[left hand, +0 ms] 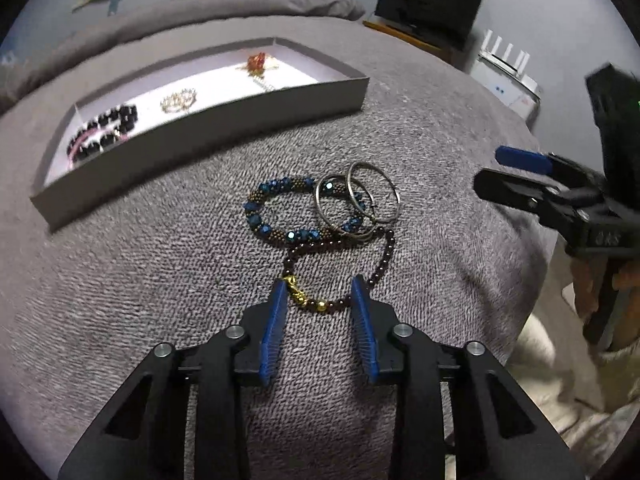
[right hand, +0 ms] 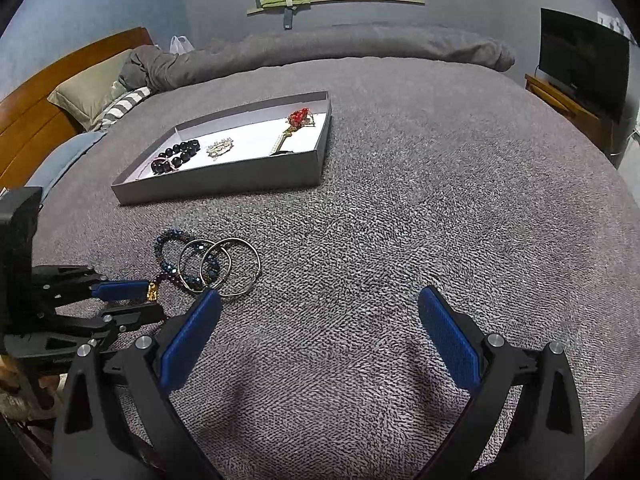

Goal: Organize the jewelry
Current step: 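Grasp the dark red bead bracelet with the left tool while the right tool grasps a silver bangle, then lower both items into the tray and open both tools, then move both tools back toward the blue bead bracelet and last bangle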

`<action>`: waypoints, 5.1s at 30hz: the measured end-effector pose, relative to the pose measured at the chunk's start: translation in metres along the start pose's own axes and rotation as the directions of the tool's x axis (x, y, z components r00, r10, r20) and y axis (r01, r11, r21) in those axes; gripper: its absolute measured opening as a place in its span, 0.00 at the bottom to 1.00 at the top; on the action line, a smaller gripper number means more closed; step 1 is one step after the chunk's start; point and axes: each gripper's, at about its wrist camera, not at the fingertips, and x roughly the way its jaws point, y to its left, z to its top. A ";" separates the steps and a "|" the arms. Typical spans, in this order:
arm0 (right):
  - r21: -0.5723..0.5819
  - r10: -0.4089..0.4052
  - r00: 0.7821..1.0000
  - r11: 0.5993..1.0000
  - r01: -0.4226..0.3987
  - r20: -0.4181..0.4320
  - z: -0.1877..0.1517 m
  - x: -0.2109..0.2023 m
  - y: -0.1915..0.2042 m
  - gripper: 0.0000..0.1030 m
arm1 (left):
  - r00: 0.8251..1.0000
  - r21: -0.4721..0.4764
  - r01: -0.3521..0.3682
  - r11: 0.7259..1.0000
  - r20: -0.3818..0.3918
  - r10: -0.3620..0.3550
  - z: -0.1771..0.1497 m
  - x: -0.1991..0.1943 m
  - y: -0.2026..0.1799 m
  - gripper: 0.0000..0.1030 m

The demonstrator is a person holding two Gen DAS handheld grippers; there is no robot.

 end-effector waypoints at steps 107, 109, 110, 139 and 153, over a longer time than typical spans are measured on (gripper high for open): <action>-0.149 0.038 0.986 0.987 -0.063 -0.160 0.137 0.150 0.083 0.49 | 0.981 -0.084 -0.189 0.978 0.025 0.192 0.109 0.019 0.123 0.05; -0.147 0.039 0.986 0.987 -0.063 -0.162 0.137 0.150 0.083 0.49 | 0.980 -0.086 -0.196 0.977 0.025 0.199 0.108 0.018 0.125 0.05; -0.149 0.039 0.986 0.987 -0.064 -0.161 0.138 0.150 0.083 0.50 | 0.979 -0.088 -0.201 0.976 0.027 0.204 0.109 0.018 0.125 0.05; -0.042 0.050 0.998 0.998 -0.048 0.038 0.123 0.060 0.053 0.81 | 0.952 -0.090 -0.272 0.958 0.122 0.282 0.089 -0.039 0.107 0.74; -0.079 -0.002 0.997 0.997 0.008 0.074 0.081 0.017 0.048 0.95 | 0.927 -0.112 -0.315 0.943 0.177 0.330 0.051 -0.080 0.097 0.92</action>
